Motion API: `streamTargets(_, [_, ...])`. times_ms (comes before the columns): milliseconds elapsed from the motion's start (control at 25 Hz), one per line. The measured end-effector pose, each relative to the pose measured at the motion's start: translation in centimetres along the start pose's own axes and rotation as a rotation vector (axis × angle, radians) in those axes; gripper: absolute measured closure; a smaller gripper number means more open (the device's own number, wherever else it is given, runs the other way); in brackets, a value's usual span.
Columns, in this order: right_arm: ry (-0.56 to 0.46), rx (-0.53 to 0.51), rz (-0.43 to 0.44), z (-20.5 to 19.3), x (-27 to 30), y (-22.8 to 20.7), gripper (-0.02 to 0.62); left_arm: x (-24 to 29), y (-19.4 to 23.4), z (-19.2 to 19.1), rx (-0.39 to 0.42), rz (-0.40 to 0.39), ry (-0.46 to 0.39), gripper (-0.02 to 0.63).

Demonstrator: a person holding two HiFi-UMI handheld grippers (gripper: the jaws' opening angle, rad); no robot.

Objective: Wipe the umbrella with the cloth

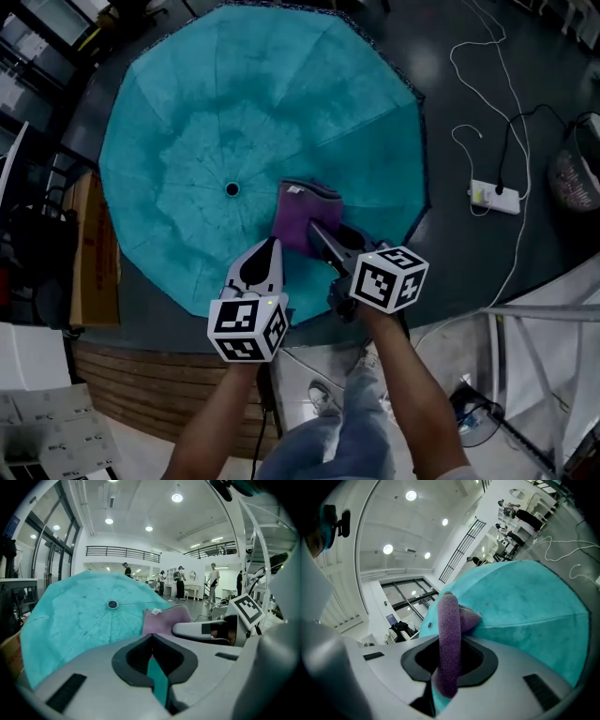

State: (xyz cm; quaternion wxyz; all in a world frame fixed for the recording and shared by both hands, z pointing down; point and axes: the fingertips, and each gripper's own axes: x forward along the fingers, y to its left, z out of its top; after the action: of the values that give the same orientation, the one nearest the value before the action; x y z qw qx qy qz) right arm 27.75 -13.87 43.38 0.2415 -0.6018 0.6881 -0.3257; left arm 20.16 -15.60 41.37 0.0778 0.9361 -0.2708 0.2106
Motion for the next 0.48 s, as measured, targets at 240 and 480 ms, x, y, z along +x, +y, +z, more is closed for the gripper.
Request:
streamTargets(240, [-0.023, 0.030, -0.067, -1.2, -3.8, -4.2, 0.517, 2.7, -3.3, -0.5, 0.026, -0.059, 0.013, 0.600])
streamTargets(480, [-0.033, 0.049, -0.167, -2.7, -7.6, -9.1, 0.517, 5.3, -6.8, -2.1, 0.058, -0.126, 0.041, 0.600])
